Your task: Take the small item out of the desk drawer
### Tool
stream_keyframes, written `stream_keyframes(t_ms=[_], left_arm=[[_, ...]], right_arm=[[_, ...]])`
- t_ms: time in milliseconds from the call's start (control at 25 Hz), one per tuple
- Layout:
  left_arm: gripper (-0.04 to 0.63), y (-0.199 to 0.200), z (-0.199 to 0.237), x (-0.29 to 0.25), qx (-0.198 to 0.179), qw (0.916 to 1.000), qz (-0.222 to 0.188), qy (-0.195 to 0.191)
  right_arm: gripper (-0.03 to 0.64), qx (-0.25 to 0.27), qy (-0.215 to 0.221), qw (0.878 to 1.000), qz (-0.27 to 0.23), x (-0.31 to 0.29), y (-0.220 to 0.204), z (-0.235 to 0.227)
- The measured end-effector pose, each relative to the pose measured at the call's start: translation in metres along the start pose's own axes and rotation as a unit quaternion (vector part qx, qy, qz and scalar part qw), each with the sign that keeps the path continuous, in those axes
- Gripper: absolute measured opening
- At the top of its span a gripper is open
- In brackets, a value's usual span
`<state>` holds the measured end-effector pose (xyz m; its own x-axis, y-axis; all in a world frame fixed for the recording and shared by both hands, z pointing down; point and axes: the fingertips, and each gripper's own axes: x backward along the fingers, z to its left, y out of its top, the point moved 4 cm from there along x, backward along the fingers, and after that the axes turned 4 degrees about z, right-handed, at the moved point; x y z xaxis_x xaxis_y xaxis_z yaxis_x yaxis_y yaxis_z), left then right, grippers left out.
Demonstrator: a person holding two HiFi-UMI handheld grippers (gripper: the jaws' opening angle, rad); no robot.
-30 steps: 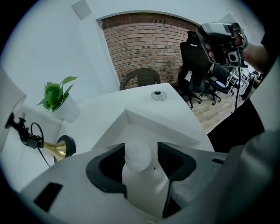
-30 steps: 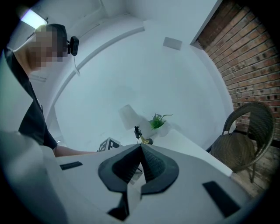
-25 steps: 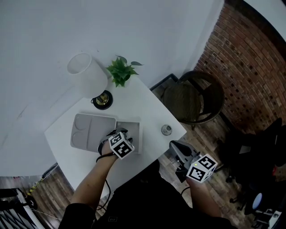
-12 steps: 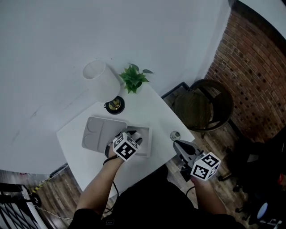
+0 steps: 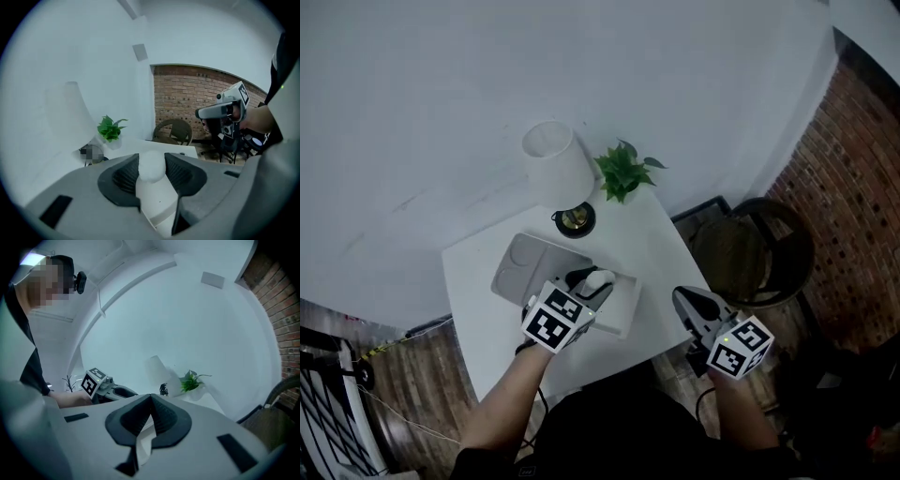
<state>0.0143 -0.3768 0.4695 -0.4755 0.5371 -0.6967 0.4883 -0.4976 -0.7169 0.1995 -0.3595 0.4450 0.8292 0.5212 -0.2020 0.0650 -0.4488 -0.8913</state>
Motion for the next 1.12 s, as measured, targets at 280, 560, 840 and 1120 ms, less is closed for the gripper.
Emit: stream_keyframes(t_ms=[280,560,840,1120], left_arm=[[0.176,-0.002,0.003,0.037,0.061,0.9958,-0.056,0.039],[0.176,-0.002,0.003,0.073,0.079,0.9863,-0.133,0.057],[0.176,-0.003,0.015,0.105,0.09,0.9751,-0.193,0.061],[0.176,0.006,0.038,0.135,0.096,0.9624,-0.242,0.077]], right_arm=[[-0.003,0.021,0.037,0.999,0.004,-0.015,0.02,-0.003],[-0.002,0.03,0.03,0.999,-0.006,-0.023,0.037,0.007],[-0.003,0.053,0.03,0.998,-0.01,-0.033,0.055,0.039],[-0.003,0.098,-0.013,0.994,-0.034,-0.029,0.077,0.048]])
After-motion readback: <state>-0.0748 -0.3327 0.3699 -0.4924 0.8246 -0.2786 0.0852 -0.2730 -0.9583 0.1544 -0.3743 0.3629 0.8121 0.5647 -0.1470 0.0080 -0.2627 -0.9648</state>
